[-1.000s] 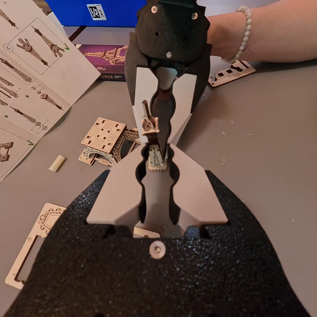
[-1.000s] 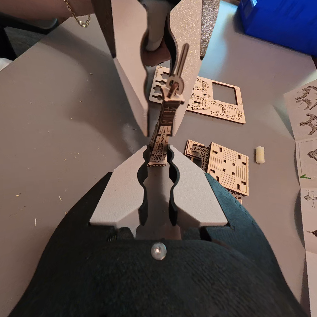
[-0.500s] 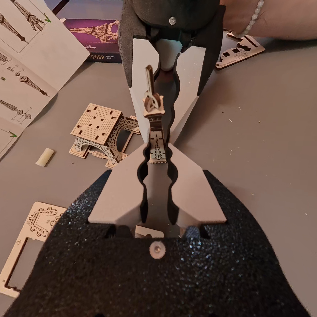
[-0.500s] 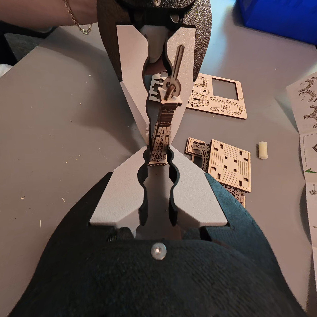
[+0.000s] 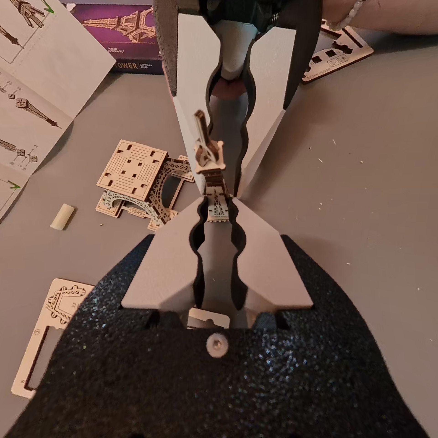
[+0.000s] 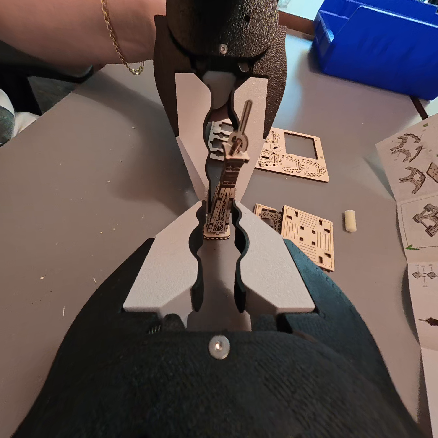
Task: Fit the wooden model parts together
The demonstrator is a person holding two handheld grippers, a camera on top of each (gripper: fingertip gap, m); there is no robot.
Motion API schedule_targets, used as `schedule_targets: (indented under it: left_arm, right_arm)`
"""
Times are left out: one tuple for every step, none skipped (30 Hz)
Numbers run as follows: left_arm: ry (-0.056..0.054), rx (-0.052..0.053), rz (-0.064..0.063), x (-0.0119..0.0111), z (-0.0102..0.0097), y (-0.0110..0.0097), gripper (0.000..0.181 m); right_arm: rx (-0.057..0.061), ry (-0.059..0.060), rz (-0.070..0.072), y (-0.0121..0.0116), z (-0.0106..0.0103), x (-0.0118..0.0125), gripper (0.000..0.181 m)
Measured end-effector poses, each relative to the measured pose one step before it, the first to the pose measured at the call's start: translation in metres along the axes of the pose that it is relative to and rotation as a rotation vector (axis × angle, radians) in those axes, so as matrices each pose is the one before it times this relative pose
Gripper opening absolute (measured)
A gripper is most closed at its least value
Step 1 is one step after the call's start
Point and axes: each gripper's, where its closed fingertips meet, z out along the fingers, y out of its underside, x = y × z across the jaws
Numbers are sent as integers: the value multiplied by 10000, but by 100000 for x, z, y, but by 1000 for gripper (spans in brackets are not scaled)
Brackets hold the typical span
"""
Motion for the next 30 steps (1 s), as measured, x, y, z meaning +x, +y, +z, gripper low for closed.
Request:
schedule_targets:
  left_arm:
    - [-7,-15,-29,10,4,8,15]
    - [-14,-20,-7,4,8,7,15]
    - [-12,-30,-28,9,9,0,15]
    - [-4,-68,-16,9,13,12,15]
    - [2,-88,24,8,6,3,15]
    - [22,-96,37,-4,6,10,15]
    - [55,-71,-11,-2,1,15,15]
    - [76,-53,-75,4,-2,8,15]
    - [49,-60,-30,4,14,5,15]
    - [11,-79,32,6,1,11,15]
    - [-15,-97,76,5,3,1,15]
    - [-29,-114,66,-9,-5,17,15]
    - [-10,-128,48,8,4,14,15]
    - [10,-121,38,-7,7,22,15]
    - [10,-123,43,7,3,8,15]
    - [-3,-121,52,-5,12,23,15]
    - [9,-80,30,0,6,6,15]
    - [30,-1,-23,7,6,-2,16]
    - [40,82,-57,-4,7,-15,15]
    - [-9,114,-56,10,-10,-22,15]
    - [-72,70,-23,6,-14,-3,15]
    - [-102,54,80,-6,-2,-49,15]
    - [-72,131,128,12,-10,-78,15]
    - [-23,221,63,2,34,-59,15]
    - [20,180,-47,10,123,88,16]
    - [51,32,-180,27,150,315,17]
    - [42,18,-204,52,152,300,19]
    - [4,104,-146,49,162,149,22]
    - [-1,117,-74,94,170,82,22]
    - [-62,70,-10,6,194,35,22]
  right_arm:
    - [-22,-62,98,30,4,-17,18]
    - [36,-42,68,21,18,-28,18]
    - [86,-28,68,19,-14,-11,18]
    - [101,-57,134,36,5,-8,18]
    - [-7,-64,113,32,-16,-6,18]
    - [-7,2,7,5,4,-3,18]
    - [-2,20,-19,11,-1,11,18]
    - [-14,8,31,24,6,6,18]
    - [-43,-9,89,66,-4,12,18]
    - [2,-1,31,2,-3,7,18]
    - [-3,6,-6,4,-5,-6,18]
    - [-6,14,-3,17,-4,-9,18]
    - [-6,17,11,8,-6,7,18]
    - [-11,2,34,24,0,-2,18]
    - [-10,21,-12,22,-7,7,18]
    - [-9,21,-10,12,-12,-3,19]
    - [-12,10,9,26,-6,-2,19]
    - [-36,29,-12,53,7,24,19]
    - [-21,33,-32,24,6,4,19]
    - [11,24,-28,-21,7,-7,19]
    - [3,23,-31,-1,7,2,19]
    - [2,4,-22,-7,-19,-16,18]
    - [7,-31,32,6,-34,1,18]
    - [-14,28,114,55,-65,141,14]
    - [-31,-45,69,56,21,34,14]
    - [0,5,-13,-4,4,-15,14]
    - [2,43,-56,2,-2,-1,14]
    - [0,50,-59,-1,3,-1,14]
    - [-3,37,-42,-2,15,-3,14]
    - [-3,16,-13,7,6,0,14]
